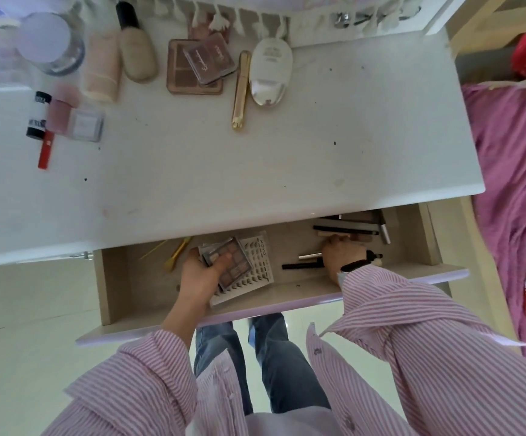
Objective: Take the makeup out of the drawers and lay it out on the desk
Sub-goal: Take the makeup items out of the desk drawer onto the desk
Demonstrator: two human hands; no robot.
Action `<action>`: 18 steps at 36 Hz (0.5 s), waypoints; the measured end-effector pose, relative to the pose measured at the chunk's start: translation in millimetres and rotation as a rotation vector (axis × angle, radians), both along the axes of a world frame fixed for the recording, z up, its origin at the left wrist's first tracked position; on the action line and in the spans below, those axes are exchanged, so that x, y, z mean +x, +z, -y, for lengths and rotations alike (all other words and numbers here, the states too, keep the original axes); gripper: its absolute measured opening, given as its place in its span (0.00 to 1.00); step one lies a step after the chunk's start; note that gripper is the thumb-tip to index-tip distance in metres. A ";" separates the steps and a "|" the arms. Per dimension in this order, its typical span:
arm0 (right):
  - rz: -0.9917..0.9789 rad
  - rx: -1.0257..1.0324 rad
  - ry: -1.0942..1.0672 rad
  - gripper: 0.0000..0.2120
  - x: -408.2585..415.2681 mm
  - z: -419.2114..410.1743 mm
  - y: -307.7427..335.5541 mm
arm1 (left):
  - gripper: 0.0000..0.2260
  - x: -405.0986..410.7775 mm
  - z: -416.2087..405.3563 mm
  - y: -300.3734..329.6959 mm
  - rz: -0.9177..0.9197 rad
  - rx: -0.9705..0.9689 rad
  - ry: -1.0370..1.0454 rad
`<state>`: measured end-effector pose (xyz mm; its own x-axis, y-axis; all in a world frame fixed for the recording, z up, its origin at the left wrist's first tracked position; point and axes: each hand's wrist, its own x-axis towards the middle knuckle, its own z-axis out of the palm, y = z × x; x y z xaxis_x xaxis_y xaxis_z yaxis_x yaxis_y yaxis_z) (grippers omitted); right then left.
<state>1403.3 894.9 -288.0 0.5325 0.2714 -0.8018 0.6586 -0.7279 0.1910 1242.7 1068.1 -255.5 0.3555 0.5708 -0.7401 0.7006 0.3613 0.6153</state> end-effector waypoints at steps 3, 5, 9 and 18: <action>0.009 0.030 0.097 0.18 2.2 2.9 -3.2 | 0.09 0.1 -0.2 1.9 0.008 0.010 -0.009; 0.006 0.033 0.138 0.17 3.4 4.8 -3.8 | 0.10 -0.8 0.1 3.2 0.007 0.033 -0.032; 0.003 0.040 0.179 0.16 4.2 3.4 -3.3 | 0.14 -2.7 -0.7 6.5 -0.001 0.080 -0.078; -0.066 0.017 0.233 0.15 3.2 2.9 -0.7 | 0.13 -4.7 -0.8 16.8 0.028 0.156 -0.100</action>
